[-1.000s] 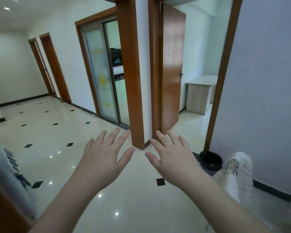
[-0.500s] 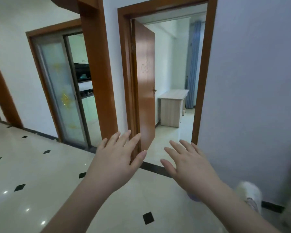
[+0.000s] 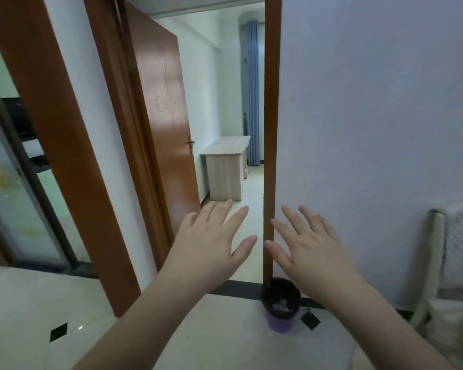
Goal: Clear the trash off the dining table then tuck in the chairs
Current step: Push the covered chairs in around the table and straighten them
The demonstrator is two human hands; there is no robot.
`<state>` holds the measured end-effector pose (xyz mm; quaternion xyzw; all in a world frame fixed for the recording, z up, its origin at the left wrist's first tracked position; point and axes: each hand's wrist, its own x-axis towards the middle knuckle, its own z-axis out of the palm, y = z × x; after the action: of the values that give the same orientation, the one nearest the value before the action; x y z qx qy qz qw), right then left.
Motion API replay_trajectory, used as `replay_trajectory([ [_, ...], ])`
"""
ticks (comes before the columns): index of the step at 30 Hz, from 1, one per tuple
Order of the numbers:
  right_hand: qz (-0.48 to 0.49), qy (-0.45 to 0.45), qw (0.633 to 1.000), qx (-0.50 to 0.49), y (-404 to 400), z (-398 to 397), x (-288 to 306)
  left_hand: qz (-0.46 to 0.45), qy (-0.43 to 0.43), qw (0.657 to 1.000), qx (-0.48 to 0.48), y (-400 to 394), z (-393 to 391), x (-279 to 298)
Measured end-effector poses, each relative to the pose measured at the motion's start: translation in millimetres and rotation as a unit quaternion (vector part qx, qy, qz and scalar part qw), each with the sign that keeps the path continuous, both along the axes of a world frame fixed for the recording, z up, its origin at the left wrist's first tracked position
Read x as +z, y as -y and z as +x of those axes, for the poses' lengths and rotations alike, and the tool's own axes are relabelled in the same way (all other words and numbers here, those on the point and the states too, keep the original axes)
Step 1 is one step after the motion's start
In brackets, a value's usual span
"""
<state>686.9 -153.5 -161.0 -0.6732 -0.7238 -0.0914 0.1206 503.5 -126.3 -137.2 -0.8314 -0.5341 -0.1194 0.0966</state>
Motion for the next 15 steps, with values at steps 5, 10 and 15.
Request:
replay_trajectory([
  [5, -0.019, -0.001, 0.999, -0.038, -64, 36, -10, -0.026, -0.026, 0.999, -0.012, -77, 42, -21],
  [10, -0.050, -0.002, 0.994, -0.093, -114, 63, -16, -0.018, -0.031, 0.998, -0.052, -151, 76, -36],
  [15, -0.051, 0.007, 0.989, -0.139, -185, 78, -25, -0.018, -0.022, 0.992, -0.126, -231, 105, -45],
])
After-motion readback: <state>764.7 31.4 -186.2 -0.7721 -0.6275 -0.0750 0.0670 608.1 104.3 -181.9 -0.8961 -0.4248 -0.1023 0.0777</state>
